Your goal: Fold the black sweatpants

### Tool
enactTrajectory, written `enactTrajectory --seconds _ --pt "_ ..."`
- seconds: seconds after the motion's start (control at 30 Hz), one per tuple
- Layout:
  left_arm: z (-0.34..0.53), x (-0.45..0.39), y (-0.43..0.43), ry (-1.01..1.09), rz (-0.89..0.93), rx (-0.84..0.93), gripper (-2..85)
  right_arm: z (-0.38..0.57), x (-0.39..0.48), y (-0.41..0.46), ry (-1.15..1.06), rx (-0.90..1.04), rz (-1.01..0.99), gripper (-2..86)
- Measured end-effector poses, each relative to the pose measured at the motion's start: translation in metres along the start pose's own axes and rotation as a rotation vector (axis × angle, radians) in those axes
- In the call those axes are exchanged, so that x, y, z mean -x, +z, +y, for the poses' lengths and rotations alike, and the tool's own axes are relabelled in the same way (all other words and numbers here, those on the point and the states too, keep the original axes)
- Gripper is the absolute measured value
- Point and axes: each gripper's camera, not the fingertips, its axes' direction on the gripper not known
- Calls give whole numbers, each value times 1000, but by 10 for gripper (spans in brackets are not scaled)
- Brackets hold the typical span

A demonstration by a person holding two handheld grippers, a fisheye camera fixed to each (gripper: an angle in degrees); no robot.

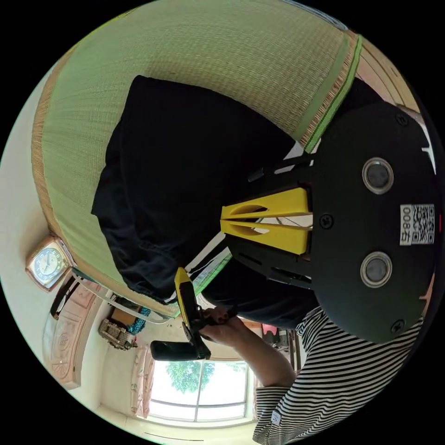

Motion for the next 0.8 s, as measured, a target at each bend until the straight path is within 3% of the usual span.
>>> enactTrajectory --seconds 0.13,0.33,0.8 --pt "-4 -41 -9 102 -54 12 26 27 -20 -34 44 -125 -25 3" --pt "-2 -101 9 178 37 60 87 94 -100 -70 287 -267 -110 15" --pt "-54 -280 93 497 -31 251 124 130 -193 -59 401 -216 -395 26"
